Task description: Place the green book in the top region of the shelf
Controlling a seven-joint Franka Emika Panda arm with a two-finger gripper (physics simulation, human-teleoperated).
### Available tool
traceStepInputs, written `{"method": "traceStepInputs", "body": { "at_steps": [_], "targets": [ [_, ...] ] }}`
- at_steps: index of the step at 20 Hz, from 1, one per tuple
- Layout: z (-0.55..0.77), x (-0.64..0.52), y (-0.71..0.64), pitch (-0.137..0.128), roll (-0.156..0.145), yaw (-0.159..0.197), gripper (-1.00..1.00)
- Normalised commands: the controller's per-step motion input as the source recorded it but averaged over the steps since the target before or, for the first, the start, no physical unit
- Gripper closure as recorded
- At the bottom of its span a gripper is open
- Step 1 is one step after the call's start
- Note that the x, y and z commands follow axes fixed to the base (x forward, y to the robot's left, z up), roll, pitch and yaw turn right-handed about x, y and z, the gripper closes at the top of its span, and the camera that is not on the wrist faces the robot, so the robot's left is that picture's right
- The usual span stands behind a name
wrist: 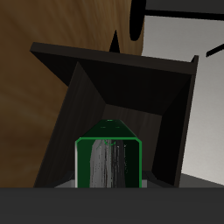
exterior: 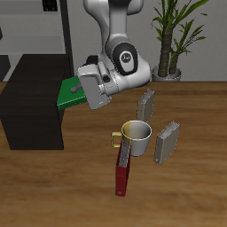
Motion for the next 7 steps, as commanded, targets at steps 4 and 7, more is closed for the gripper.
{"method": "traceStepInputs", "body": {
  "at_steps": [4, 7],
  "targets": [
    [-0.11, 0.13, -0.05, 0.036, 0.044, 0.008, 1.00],
    [-0.05, 0.10, -0.11, 0.025, -0.015, -0.011, 1.00]
  ]
}}
